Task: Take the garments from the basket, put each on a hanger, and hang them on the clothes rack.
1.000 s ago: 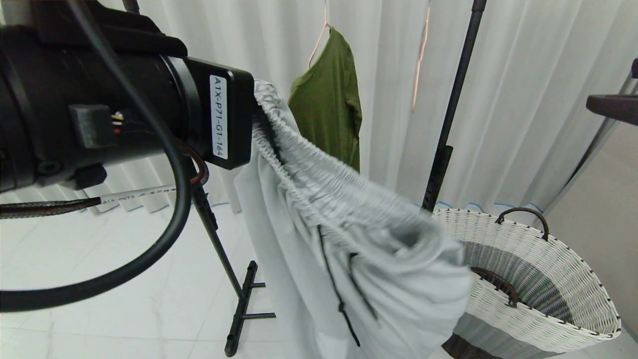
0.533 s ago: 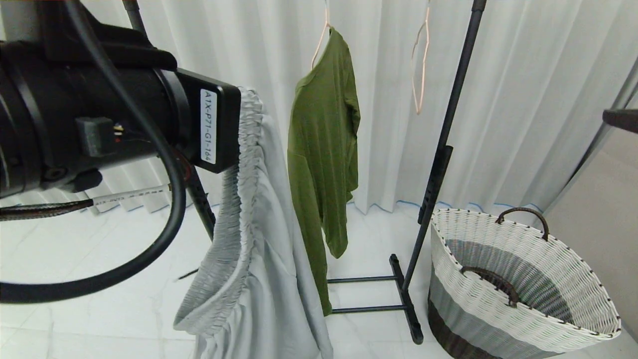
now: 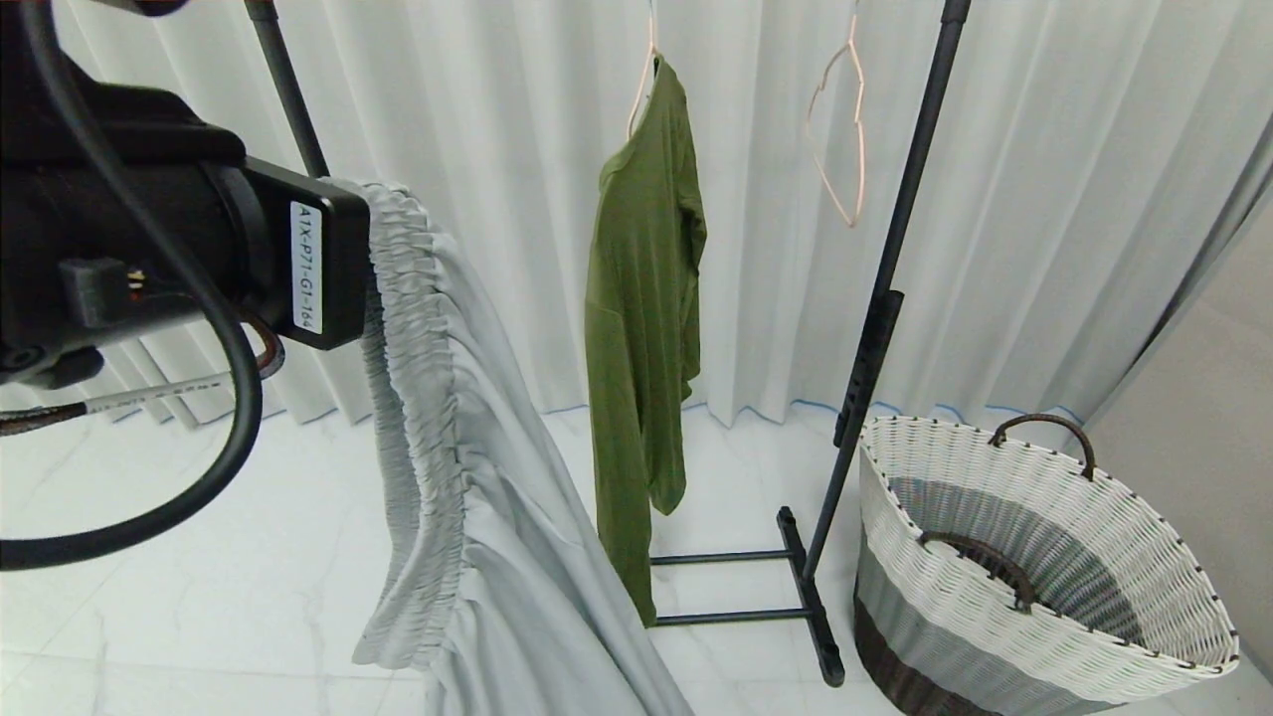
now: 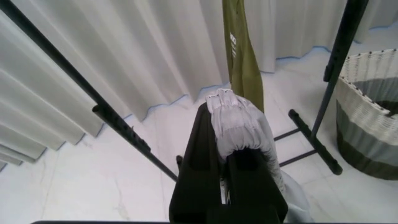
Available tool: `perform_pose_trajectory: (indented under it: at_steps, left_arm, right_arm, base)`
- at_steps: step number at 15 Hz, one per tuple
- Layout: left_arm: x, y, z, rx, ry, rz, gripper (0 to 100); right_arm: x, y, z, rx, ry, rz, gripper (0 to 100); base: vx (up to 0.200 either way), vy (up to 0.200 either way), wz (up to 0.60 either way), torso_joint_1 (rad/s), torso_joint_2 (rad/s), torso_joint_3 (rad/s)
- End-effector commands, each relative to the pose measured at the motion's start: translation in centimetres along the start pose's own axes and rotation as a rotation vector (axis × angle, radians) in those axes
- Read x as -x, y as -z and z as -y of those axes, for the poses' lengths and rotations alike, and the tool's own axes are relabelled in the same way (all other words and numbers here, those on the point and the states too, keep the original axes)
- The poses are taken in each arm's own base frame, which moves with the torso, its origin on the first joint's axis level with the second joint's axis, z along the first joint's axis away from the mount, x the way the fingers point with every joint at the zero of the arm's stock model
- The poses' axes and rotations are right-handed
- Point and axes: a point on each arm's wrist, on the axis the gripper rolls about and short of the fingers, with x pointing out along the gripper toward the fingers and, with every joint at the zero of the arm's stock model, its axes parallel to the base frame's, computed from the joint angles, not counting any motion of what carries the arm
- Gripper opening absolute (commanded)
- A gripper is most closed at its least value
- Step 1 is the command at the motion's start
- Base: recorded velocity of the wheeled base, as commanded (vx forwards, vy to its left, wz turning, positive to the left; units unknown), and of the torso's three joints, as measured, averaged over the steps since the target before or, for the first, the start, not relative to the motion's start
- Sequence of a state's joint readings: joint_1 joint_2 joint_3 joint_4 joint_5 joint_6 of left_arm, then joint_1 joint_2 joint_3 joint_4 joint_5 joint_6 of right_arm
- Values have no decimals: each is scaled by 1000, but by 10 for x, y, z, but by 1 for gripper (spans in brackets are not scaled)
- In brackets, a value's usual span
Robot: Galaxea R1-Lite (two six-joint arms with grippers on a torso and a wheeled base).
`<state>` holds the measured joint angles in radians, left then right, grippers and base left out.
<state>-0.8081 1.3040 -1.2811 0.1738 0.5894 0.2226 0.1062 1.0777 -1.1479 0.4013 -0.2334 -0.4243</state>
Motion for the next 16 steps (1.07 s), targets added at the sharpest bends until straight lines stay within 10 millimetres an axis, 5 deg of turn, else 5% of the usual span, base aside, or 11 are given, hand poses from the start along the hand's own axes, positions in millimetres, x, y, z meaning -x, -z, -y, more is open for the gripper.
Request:
perform_pose_trajectory:
  at_steps: [1, 6, 16]
  left_arm:
    - [-2, 4, 0, -2, -4, -13, 0]
    - [-1, 5, -1, -5, -7, -14, 0]
    - [-1, 13, -3, -13, -17, -37, 0]
  right_arm:
    - [0, 2, 1, -7, 11, -8, 100]
    - [4, 4, 1, -28, 11, 0, 100]
    - [4, 10, -2, -72, -1, -4, 100]
  base:
    - [0, 0, 0, 0, 0, 0]
    - [0, 0, 0, 39, -100, -64]
    - [0, 0, 0, 188, -462, -269]
